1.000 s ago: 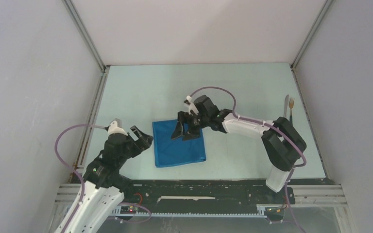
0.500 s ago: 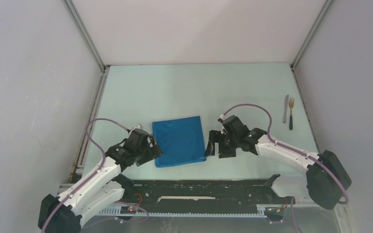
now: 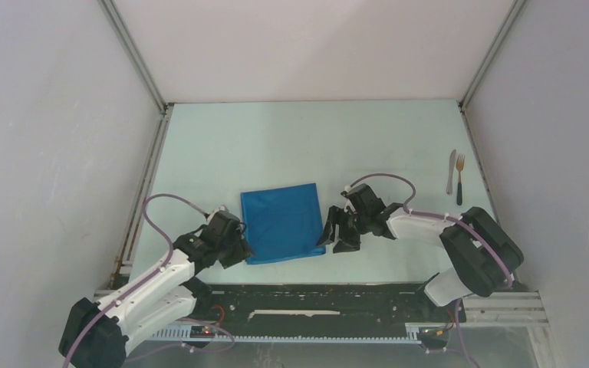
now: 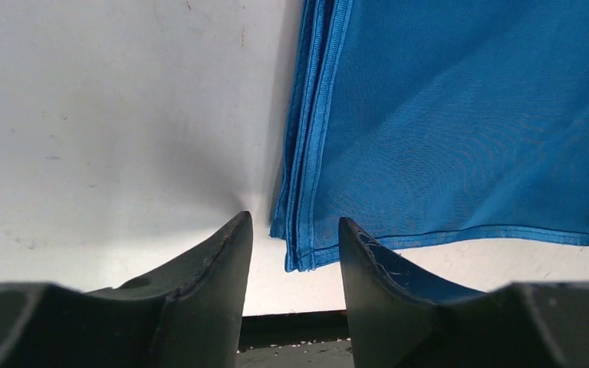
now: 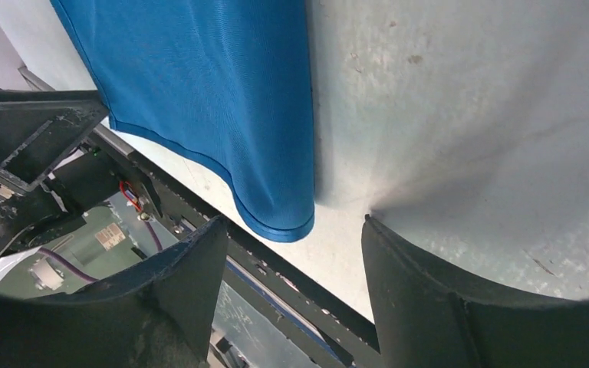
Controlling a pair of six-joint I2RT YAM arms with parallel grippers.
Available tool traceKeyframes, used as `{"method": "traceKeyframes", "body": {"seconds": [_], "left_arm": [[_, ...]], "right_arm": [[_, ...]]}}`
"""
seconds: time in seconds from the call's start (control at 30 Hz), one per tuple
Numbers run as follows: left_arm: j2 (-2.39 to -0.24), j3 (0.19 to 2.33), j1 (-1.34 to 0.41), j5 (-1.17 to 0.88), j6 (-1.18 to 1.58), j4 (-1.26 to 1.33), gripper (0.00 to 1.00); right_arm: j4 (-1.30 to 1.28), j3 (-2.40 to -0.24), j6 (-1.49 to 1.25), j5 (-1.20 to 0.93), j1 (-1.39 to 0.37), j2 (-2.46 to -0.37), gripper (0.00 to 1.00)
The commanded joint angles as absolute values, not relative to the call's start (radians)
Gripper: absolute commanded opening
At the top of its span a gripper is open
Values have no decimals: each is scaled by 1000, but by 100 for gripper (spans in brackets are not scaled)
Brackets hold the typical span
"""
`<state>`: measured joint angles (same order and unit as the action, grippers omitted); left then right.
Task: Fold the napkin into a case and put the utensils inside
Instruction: Rotate the square-folded napkin at the center of the board.
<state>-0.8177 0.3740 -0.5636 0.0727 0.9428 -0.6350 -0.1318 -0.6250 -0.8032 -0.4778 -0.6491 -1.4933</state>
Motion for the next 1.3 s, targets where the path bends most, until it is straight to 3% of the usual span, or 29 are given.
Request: {"method": "traceKeyframes", "body": {"seconds": [0.0,0.2,0.43,0.7,0.9,0.97,1.03,1.27], "left_arm": [[-777,365,-577,65,966,-638,51],[-791,356,-577,68,966,-646,49],[-851,372,-578,96,969,-628,30],[-818,369,-575,144,971,-648,24],[-768,368,-576,133,981,-680,35],[-756,361,-576,131,985,-682,45],[-756,356,-577,120,991,-676,48],[-840,367,-570,152,987,-650,23]], "right_arm": [[-57,-625,-818,-496,-647,-1517,72],[-38,-625,-829,-492,-663,-1549,71],[-38,-625,-832,-484,-681,-1573,64],[-26,-626,-824,-485,-694,-1594,56],[-16,-626,-824,-488,-702,-1611,58],[-14,-625,-825,-492,-703,-1616,57],[-17,-625,-827,-488,-704,-1614,56],[-32,-626,-829,-479,-704,-1611,46]]}}
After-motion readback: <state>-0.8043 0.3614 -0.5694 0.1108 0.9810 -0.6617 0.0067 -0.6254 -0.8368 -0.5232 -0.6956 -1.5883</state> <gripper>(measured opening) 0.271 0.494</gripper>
